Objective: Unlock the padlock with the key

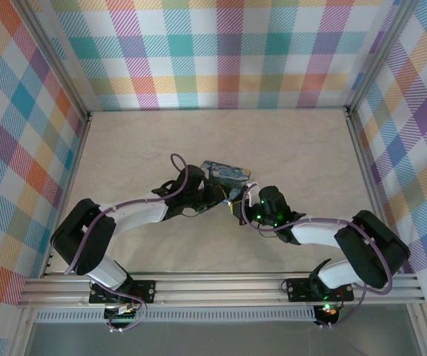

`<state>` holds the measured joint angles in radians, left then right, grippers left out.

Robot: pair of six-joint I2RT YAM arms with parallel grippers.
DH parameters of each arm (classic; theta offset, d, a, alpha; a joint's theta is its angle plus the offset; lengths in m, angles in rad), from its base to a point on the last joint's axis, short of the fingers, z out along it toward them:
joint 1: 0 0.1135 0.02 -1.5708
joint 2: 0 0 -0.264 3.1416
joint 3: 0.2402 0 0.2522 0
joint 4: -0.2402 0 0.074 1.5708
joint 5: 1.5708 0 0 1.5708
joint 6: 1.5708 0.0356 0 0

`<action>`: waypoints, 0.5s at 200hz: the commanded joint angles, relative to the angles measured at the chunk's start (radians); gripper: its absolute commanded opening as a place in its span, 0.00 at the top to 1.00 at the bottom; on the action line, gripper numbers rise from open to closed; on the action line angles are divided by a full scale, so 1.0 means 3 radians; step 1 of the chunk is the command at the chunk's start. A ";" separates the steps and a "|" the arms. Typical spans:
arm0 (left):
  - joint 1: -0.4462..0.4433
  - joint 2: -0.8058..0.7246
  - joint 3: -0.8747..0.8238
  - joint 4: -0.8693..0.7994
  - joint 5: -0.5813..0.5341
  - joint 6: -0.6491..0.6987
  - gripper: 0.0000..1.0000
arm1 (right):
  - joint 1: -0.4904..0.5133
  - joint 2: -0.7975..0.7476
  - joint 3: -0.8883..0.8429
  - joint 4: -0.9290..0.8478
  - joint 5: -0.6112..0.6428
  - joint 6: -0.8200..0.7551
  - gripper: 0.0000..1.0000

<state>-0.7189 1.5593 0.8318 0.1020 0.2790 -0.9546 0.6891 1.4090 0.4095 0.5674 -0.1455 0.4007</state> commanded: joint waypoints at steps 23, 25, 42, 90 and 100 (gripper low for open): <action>-0.0073 -0.0095 0.0128 -0.0003 0.0172 -0.0039 0.88 | 0.0014 0.0088 0.0019 0.0391 0.0171 -0.0138 0.99; -0.0073 -0.0099 0.0127 -0.0003 0.0174 -0.0038 0.88 | 0.0018 0.0089 0.0020 0.0396 0.0175 -0.0143 0.99; -0.0072 -0.0100 0.0133 -0.0013 0.0169 -0.0038 0.88 | 0.0018 0.0117 0.0016 0.0432 0.0208 -0.0172 0.99; -0.0075 -0.0099 0.0138 -0.0023 0.0177 -0.0041 0.88 | 0.0019 0.0182 0.0043 0.0522 0.0190 -0.0226 0.99; -0.0078 -0.0099 0.0140 -0.0023 0.0172 -0.0039 0.88 | 0.0023 0.0194 0.0055 0.0527 0.0171 -0.0228 0.99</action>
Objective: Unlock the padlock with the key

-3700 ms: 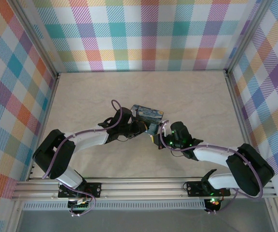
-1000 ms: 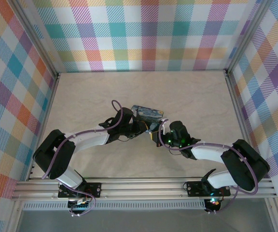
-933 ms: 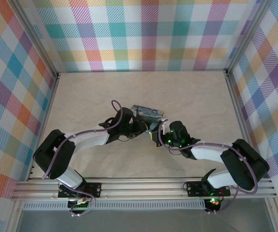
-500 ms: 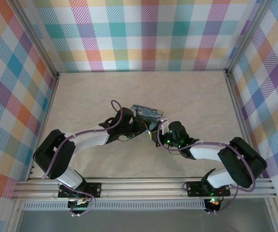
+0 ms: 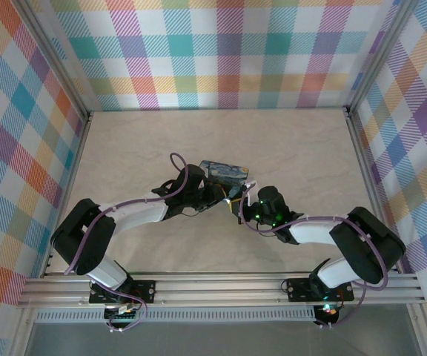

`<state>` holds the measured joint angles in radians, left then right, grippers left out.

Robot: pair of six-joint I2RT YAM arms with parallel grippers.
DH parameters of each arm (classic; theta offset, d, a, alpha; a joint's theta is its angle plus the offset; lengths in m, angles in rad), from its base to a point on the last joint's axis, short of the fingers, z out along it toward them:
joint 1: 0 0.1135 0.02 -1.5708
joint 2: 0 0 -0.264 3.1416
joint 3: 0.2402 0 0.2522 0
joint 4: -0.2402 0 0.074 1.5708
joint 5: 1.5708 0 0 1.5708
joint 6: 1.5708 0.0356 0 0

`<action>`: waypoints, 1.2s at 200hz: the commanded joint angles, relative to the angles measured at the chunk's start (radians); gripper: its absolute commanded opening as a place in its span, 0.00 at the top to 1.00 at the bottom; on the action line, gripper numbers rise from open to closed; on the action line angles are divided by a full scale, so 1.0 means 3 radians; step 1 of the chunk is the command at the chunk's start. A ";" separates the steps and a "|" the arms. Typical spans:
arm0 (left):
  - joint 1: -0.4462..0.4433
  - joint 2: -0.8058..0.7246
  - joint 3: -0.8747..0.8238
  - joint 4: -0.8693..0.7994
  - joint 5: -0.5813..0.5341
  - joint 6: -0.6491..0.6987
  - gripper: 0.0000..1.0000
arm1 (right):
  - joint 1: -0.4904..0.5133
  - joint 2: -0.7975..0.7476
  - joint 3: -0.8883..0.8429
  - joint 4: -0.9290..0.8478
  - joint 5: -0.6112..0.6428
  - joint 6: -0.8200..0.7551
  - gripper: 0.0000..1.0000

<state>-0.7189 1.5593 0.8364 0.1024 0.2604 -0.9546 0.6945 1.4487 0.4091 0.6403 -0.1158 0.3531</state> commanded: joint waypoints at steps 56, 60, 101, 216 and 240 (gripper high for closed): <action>-0.0088 -0.0074 0.0110 -0.0027 0.0221 -0.0039 0.88 | 0.0006 0.0017 0.0097 0.0297 -0.0004 0.0023 0.99; -0.0087 -0.0072 0.0107 -0.0029 0.0221 -0.0039 0.88 | 0.0006 0.0010 0.0105 0.0299 -0.0016 0.0029 0.99; -0.0117 -0.0009 0.0107 -0.0007 0.0216 -0.0043 0.88 | 0.0005 -0.0032 0.0170 0.0384 -0.0074 0.0124 0.98; -0.0140 0.0046 0.0113 0.0028 0.0219 -0.0054 0.88 | 0.0005 -0.0022 0.0373 0.0373 -0.0130 0.0090 0.98; -0.0136 0.0083 0.0094 0.0066 0.0188 -0.0039 0.88 | 0.0002 -0.0022 0.0323 0.0318 -0.0141 0.0126 0.98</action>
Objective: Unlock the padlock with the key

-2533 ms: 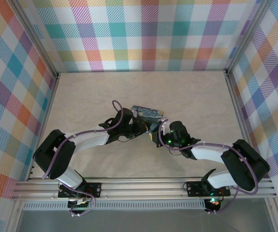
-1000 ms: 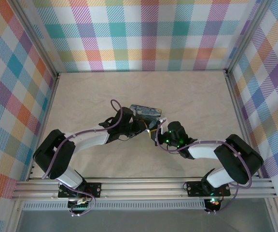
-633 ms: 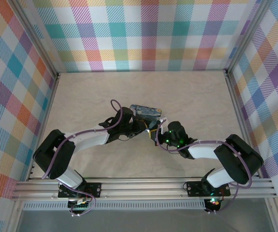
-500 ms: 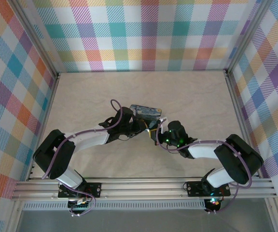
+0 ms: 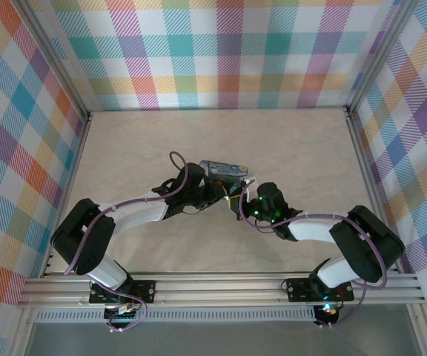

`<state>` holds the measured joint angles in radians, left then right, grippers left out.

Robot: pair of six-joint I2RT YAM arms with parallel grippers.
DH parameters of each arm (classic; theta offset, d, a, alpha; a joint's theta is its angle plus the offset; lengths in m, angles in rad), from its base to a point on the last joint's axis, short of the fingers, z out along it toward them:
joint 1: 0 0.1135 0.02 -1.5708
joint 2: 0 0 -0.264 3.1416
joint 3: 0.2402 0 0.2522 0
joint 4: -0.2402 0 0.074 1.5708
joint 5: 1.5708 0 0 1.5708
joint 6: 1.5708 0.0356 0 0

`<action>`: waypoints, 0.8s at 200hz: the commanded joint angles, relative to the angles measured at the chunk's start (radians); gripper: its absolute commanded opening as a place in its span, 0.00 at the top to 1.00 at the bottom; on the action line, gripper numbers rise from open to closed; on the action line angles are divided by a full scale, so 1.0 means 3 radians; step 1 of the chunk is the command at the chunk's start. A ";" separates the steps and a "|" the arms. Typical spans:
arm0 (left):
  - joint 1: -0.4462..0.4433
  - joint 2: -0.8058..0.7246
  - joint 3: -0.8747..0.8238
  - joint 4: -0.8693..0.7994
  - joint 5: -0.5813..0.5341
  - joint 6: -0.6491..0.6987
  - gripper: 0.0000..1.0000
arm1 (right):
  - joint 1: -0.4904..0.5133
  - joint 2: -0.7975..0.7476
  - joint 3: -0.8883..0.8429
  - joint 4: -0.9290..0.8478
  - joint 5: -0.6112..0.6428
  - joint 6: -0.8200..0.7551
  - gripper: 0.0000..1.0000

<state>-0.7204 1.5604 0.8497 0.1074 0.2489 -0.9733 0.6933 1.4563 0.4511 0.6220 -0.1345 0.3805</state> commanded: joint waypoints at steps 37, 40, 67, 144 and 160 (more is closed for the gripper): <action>-0.0132 0.0183 0.0030 0.0154 0.0168 0.0069 0.88 | 0.0008 0.0000 0.0009 0.0390 -0.0010 0.0100 0.98; -0.0134 0.0192 0.0022 0.0169 0.0167 0.0071 0.88 | 0.0009 0.0007 -0.0007 0.0395 -0.0003 0.0103 0.98; -0.0132 0.0331 -0.0008 0.0356 0.0190 0.0031 0.88 | 0.0010 0.0092 -0.0142 0.0479 0.0003 0.0204 0.98; -0.0131 0.0637 -0.0097 0.0712 0.0249 -0.0074 0.87 | 0.0009 0.0353 -0.0297 0.0678 -0.0021 0.0397 0.99; -0.0133 0.0638 -0.0102 0.0712 0.0244 -0.0068 0.82 | 0.0009 0.0361 -0.0302 0.0667 -0.0020 0.0431 0.99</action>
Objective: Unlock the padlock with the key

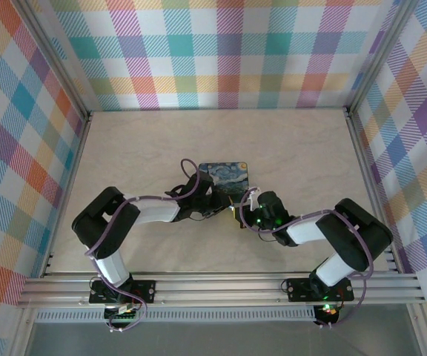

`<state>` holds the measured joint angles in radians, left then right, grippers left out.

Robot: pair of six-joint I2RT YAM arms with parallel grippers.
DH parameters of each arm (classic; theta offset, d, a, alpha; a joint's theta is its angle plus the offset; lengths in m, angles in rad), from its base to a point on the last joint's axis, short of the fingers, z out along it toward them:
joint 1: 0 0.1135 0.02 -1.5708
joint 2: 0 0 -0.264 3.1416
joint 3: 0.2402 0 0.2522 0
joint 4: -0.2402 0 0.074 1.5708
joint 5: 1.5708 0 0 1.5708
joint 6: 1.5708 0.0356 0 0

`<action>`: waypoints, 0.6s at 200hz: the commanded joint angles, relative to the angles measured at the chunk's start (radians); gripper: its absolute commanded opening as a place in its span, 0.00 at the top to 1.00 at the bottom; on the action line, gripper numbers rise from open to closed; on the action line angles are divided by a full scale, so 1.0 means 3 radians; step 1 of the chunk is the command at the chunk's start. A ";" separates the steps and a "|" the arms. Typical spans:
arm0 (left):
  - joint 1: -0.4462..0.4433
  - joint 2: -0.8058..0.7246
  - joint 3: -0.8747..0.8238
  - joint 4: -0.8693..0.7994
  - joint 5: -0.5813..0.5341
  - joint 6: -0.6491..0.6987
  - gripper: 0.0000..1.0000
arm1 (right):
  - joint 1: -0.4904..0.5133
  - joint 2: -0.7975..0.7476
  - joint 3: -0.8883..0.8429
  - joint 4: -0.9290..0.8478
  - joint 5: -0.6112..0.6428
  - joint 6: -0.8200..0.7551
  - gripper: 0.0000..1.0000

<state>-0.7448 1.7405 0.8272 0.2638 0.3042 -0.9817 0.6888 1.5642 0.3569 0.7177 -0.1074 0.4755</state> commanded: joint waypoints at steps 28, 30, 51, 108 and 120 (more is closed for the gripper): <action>-0.0047 -0.0038 -0.0068 0.0165 0.0025 -0.0006 0.73 | 0.0025 -0.0011 -0.0012 0.0318 -0.0082 0.0166 0.99; -0.0045 -0.0046 -0.0070 0.0162 0.0020 -0.0005 0.73 | 0.0023 -0.0013 -0.0013 0.0318 -0.0082 0.0168 0.99; -0.0033 -0.0151 -0.0145 0.0136 -0.0031 0.0000 0.65 | 0.0022 -0.0012 -0.0026 0.0307 -0.0077 0.0189 0.99; 0.0020 -0.0520 -0.0440 0.0204 -0.0217 -0.0053 0.43 | 0.0024 -0.0032 -0.0014 0.0250 -0.0081 0.0235 0.99; 0.0036 -0.0585 -0.0530 0.0318 -0.0263 -0.0103 0.40 | 0.0023 -0.0061 0.0005 0.0215 -0.0104 0.0269 0.99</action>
<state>-0.7433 1.6245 0.7200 0.2962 0.2665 -0.9894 0.6899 1.5646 0.3546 0.7479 -0.1165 0.5270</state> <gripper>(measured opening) 0.577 0.048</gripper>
